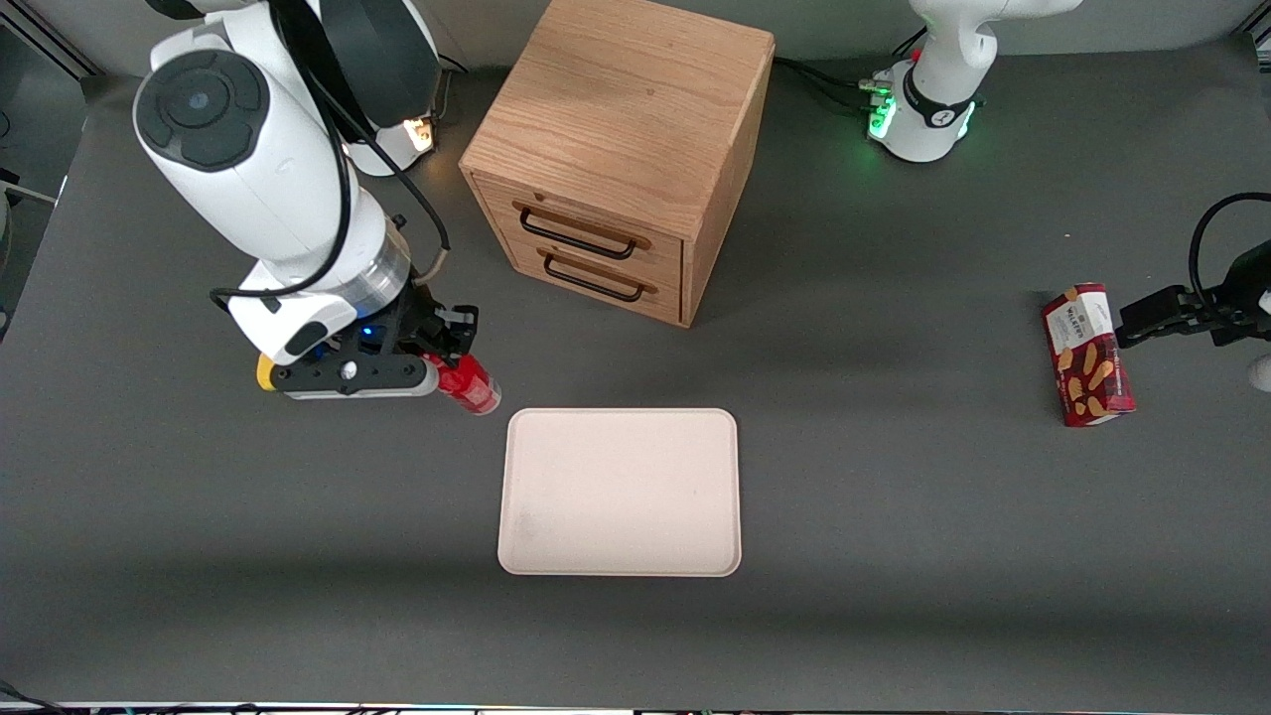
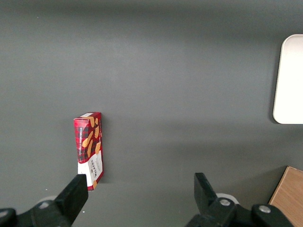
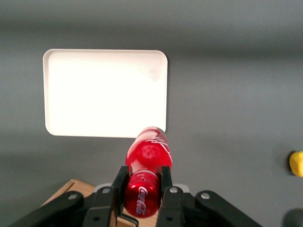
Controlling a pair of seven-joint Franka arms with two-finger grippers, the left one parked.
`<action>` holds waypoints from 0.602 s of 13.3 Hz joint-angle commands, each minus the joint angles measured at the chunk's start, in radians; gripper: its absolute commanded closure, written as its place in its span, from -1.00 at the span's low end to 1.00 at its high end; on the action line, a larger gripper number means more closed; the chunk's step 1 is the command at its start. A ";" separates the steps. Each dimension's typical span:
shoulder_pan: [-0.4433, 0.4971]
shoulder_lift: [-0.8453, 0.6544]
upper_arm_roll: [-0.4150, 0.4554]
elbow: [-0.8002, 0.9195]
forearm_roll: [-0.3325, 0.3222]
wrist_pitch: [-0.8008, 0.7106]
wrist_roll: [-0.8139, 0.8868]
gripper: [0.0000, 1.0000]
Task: Place coke bottle on tray
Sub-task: 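Carry the held bottle over the white tray and lower it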
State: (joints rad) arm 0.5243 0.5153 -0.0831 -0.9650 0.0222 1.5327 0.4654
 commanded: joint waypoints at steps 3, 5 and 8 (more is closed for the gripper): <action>-0.007 0.117 -0.007 0.045 0.018 0.115 0.009 1.00; -0.010 0.158 -0.007 0.037 0.019 0.171 0.007 1.00; -0.024 0.206 -0.007 0.013 0.039 0.243 0.006 1.00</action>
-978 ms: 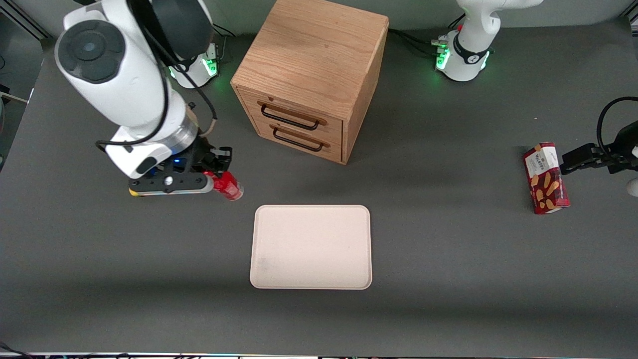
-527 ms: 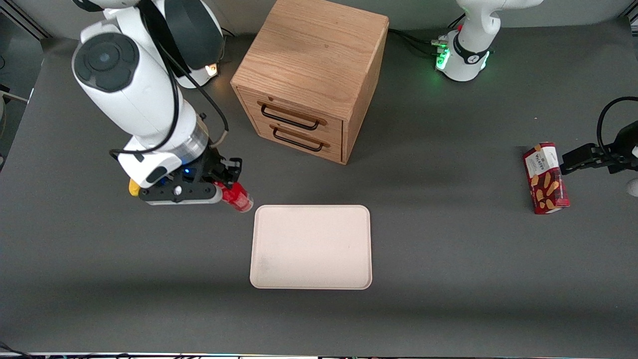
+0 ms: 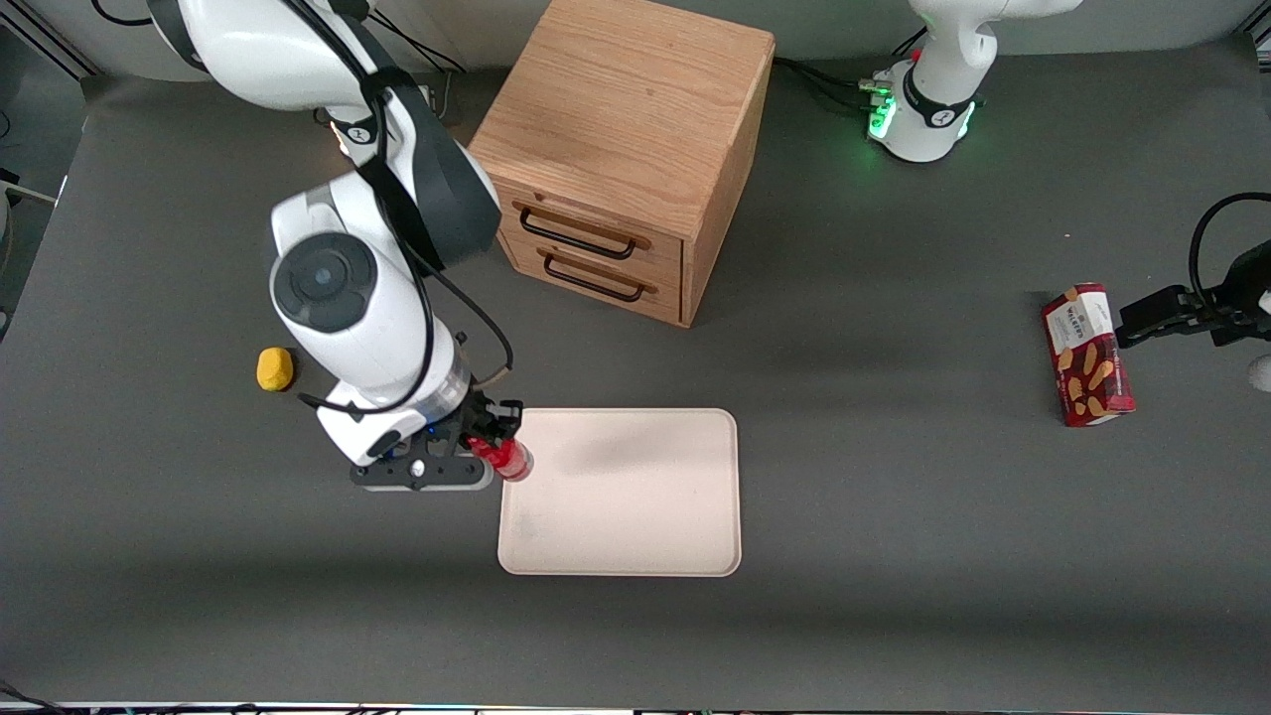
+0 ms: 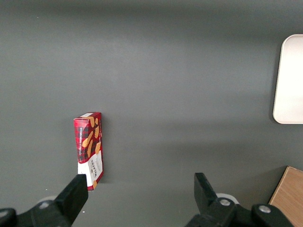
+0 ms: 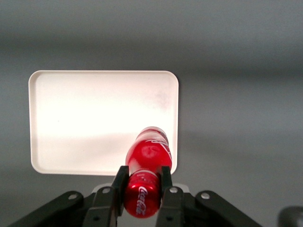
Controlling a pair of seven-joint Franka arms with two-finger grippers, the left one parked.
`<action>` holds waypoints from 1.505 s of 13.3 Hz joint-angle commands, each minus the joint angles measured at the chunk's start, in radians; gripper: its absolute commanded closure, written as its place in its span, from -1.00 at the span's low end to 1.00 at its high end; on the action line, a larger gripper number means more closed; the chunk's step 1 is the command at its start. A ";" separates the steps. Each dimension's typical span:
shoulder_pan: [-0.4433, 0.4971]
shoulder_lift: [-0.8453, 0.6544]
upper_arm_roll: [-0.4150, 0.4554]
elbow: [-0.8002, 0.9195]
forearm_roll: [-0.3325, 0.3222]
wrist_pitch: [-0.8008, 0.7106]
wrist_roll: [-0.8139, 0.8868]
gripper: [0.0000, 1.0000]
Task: Place coke bottle on tray
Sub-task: 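Carry the held bottle over the white tray and lower it, then open the right gripper to release the bottle on the tray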
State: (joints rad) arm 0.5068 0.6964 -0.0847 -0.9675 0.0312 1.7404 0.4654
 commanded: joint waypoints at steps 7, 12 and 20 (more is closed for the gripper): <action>-0.022 0.092 -0.004 -0.114 0.044 0.261 0.019 1.00; -0.014 0.118 -0.004 -0.131 0.042 0.292 0.021 1.00; -0.011 0.127 -0.004 -0.140 0.041 0.292 0.045 -1.00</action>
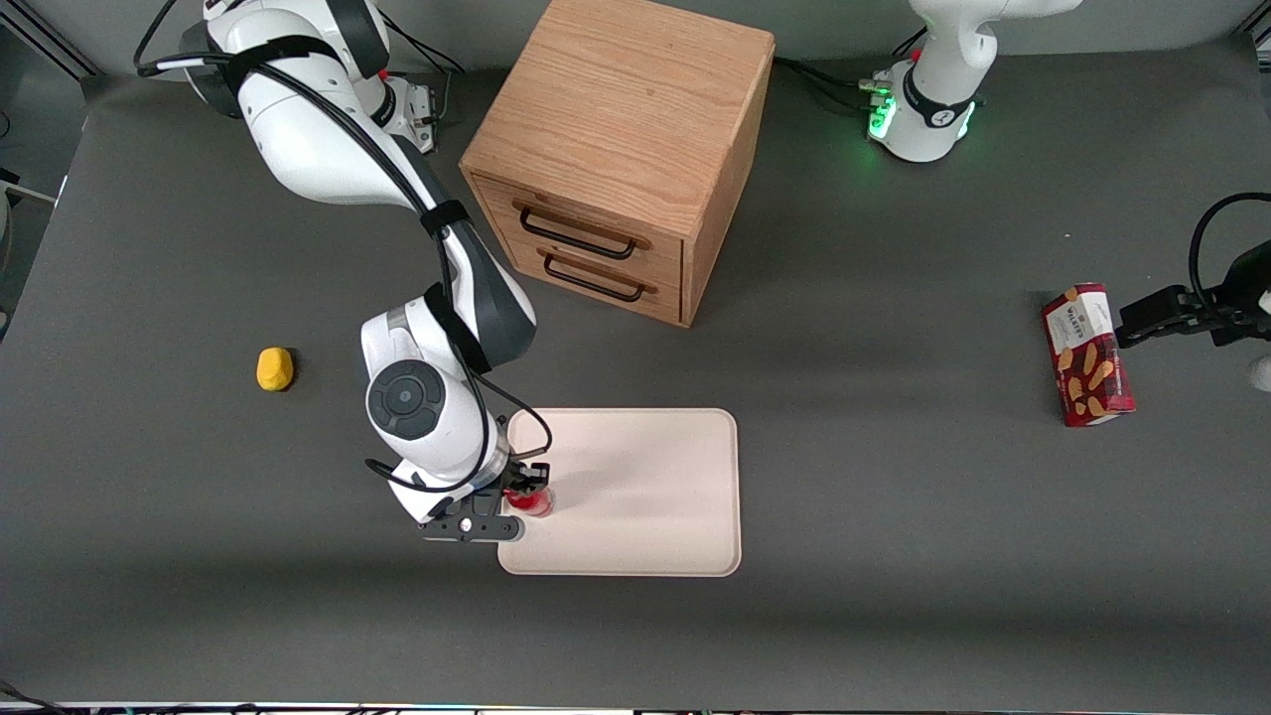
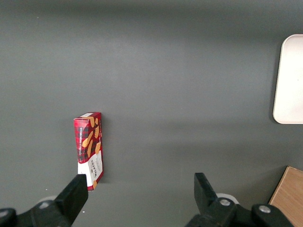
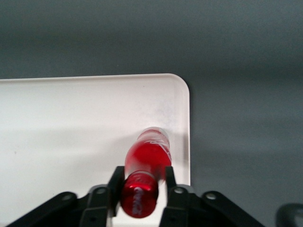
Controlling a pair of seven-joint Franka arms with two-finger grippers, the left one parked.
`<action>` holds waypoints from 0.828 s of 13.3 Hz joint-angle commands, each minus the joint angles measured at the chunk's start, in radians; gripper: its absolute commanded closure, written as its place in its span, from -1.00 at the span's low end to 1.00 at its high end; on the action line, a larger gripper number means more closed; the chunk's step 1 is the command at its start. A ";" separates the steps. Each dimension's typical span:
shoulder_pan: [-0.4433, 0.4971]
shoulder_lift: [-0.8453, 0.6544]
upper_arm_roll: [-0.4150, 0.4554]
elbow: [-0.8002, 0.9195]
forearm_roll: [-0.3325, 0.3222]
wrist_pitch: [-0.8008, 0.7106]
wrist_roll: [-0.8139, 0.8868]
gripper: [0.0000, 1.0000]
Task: Place coke bottle on tray
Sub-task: 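Open the right gripper to release the bottle on the tray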
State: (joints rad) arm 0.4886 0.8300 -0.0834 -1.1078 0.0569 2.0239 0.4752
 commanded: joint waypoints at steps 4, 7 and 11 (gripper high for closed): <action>0.008 -0.006 -0.006 0.000 0.014 0.010 0.039 -1.00; 0.010 -0.012 -0.006 0.000 0.012 0.009 0.040 -1.00; 0.011 -0.101 -0.006 -0.003 0.001 -0.146 0.086 -1.00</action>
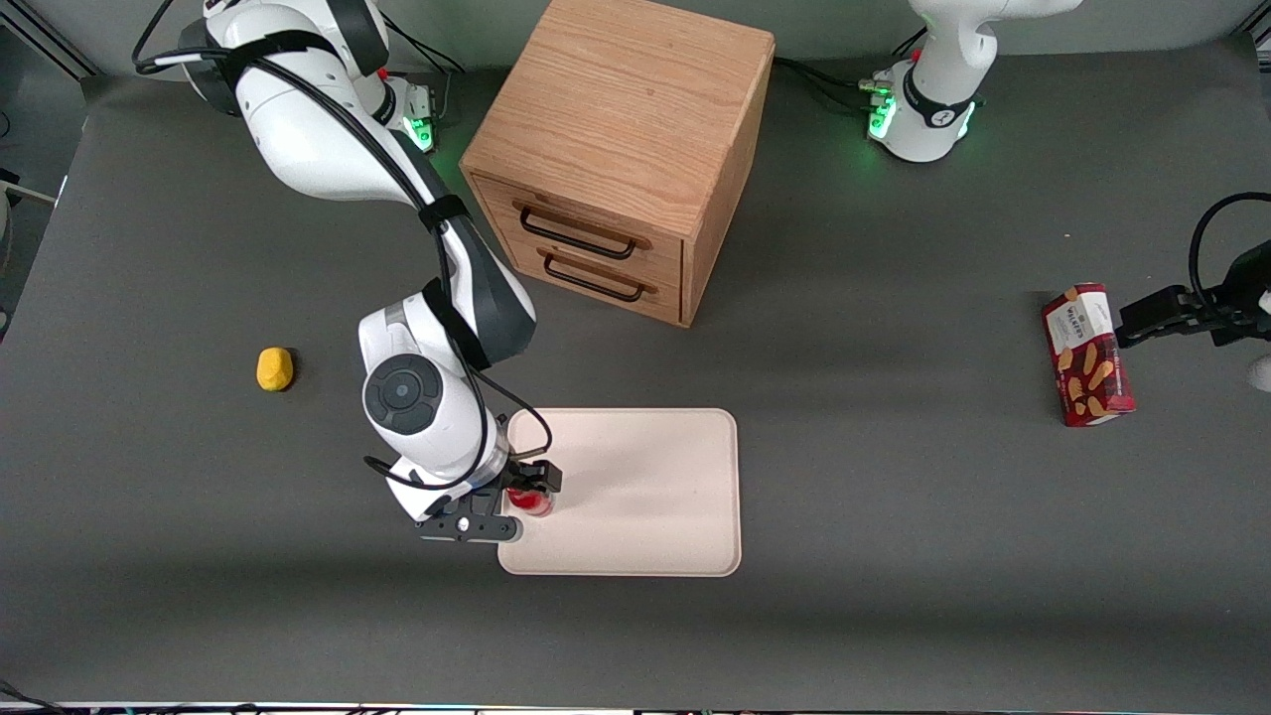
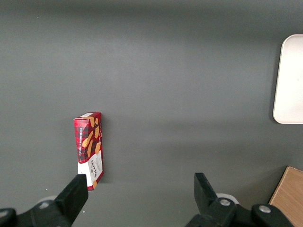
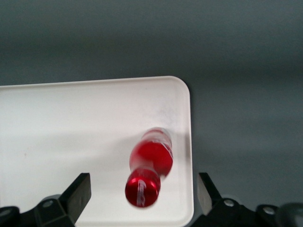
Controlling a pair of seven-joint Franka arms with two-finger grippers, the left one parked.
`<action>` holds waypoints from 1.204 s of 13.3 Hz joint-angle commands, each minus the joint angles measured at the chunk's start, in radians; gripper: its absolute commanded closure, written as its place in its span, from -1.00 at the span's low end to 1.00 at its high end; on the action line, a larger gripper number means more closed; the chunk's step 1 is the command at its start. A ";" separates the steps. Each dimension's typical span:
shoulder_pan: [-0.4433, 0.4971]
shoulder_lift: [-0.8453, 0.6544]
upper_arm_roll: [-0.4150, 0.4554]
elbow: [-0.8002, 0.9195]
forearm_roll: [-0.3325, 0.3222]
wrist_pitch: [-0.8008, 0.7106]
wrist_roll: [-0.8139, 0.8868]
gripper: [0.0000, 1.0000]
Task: Place coke bottle on tray
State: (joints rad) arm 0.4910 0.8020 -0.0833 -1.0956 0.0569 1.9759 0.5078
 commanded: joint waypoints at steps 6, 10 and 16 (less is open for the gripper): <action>0.008 -0.303 -0.003 -0.013 -0.035 -0.395 0.063 -1.00; -0.002 -0.409 -0.003 -0.018 -0.039 -0.512 0.054 -1.00; -0.302 -0.613 0.121 -0.237 -0.037 -0.529 -0.195 -1.00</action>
State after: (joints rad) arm 0.3007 0.3032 -0.0332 -1.1919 0.0268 1.4312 0.3871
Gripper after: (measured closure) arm 0.000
